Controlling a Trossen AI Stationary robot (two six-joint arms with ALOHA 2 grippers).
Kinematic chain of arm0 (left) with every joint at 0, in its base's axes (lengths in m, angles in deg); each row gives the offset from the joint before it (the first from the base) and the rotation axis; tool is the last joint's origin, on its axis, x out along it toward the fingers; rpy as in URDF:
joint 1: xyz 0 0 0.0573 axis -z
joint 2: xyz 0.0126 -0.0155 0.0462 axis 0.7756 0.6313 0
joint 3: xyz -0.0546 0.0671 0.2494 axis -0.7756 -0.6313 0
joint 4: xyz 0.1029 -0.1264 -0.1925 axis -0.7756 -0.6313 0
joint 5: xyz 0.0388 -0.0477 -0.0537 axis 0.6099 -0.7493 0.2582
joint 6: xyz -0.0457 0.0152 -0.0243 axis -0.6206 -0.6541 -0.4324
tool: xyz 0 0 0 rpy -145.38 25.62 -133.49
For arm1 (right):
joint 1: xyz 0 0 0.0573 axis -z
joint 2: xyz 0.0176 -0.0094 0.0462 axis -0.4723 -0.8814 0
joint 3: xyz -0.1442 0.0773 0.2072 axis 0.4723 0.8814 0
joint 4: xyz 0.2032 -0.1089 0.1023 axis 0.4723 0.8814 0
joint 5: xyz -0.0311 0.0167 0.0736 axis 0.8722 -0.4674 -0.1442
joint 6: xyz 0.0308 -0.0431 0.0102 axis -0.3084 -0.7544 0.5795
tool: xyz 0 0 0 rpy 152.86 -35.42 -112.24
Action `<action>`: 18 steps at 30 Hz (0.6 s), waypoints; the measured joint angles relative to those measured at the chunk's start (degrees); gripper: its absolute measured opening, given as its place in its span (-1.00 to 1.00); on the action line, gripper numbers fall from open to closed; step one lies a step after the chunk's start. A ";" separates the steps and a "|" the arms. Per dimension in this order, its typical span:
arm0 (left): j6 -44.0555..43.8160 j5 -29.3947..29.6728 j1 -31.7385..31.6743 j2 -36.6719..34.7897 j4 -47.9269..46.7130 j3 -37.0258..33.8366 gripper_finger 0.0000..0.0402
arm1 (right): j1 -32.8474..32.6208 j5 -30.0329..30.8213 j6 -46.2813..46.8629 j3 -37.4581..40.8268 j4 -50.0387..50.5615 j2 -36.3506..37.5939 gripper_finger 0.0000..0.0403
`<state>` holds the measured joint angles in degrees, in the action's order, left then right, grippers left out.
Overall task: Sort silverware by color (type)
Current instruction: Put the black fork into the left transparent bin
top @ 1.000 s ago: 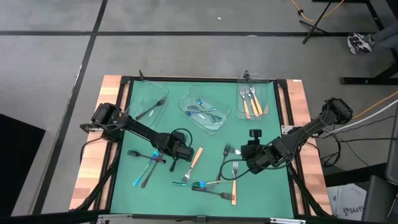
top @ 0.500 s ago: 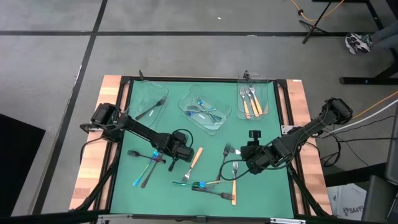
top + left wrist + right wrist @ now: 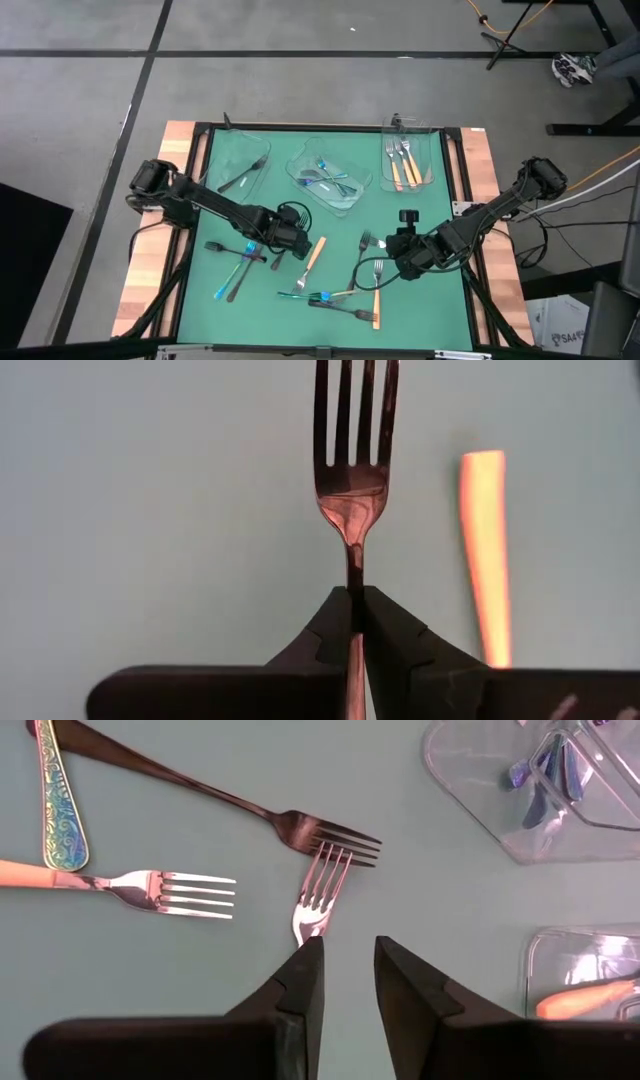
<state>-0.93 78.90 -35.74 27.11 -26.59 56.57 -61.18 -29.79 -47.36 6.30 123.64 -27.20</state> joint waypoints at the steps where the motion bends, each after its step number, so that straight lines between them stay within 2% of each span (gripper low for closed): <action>1: 0.66 -0.02 0.00 -1.13 0.00 0.00 -0.96 | 0.00 0.00 0.00 0.00 -0.01 0.00 -0.61; 11: 8.53 0.15 -2.12 -14.38 -0.01 0.09 -0.96 | 0.00 -4.34 -0.02 0.00 -0.16 0.00 -0.61; 18: 16.79 0.63 -6.42 -23.68 -0.45 0.11 -0.96 | 0.00 -4.50 -0.02 0.00 -0.20 -0.02 -0.61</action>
<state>15.86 79.53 -42.16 3.43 -27.04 56.67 -61.18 -34.30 -47.38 6.30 123.45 -27.22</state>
